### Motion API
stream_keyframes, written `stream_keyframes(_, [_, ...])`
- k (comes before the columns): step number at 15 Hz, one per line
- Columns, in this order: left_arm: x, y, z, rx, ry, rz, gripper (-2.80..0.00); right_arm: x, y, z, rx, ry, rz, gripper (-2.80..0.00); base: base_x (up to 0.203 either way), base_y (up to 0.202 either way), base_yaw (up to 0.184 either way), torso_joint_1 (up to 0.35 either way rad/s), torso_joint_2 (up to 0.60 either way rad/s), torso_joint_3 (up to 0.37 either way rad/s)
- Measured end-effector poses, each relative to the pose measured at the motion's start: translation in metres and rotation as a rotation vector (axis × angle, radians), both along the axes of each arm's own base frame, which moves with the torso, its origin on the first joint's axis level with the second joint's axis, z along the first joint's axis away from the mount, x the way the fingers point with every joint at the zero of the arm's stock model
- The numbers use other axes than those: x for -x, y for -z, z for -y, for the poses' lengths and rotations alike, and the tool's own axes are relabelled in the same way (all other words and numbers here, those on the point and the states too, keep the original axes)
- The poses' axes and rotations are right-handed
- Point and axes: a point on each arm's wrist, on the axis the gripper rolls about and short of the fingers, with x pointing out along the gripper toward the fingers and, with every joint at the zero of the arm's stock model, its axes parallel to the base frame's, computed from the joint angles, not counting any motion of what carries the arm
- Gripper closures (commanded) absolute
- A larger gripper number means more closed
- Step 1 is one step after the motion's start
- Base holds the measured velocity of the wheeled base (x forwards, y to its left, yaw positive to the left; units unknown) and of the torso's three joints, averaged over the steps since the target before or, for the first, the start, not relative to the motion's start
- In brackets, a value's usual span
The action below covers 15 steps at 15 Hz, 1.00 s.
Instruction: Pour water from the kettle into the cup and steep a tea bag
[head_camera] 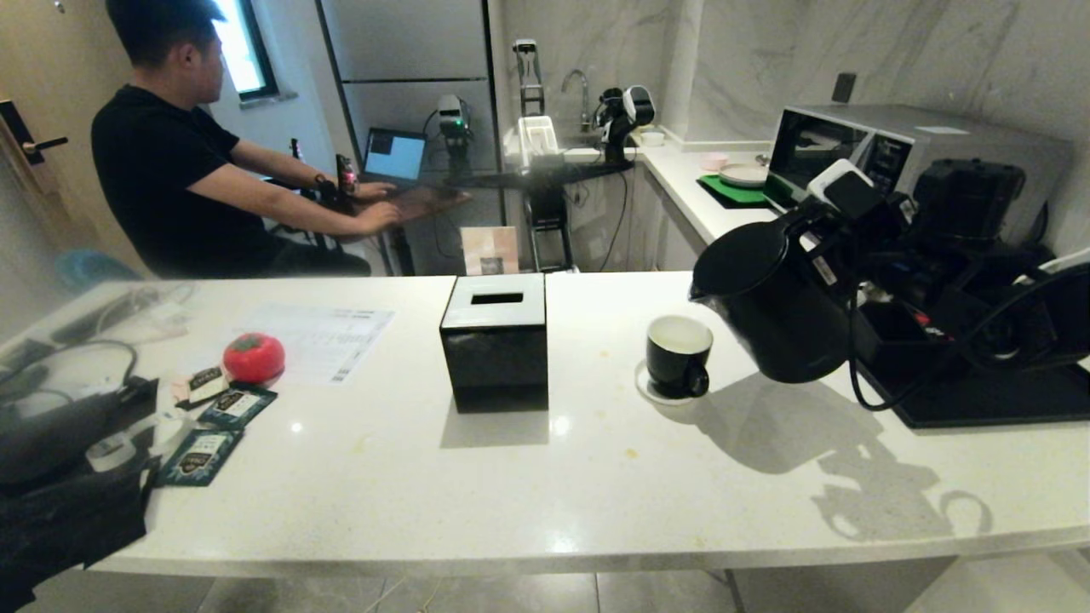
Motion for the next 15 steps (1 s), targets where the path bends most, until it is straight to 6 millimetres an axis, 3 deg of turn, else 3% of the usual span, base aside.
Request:
stream_keyframes(5, [0.000,0.000,0.000,0.000,0.000,0.000,0.00,0.003,0.002,0.002,-0.100,0.063,0.000,0.00,0.000,0.000,0.000,0.000,0.00,0.000])
stream_keyframes(15, [0.000,0.000,0.000,-0.001,0.000,0.000,0.00,0.024,-0.015,0.006,-0.267,0.060,0.033,0.00,0.000,0.000,0.000,0.000,0.00,0.000])
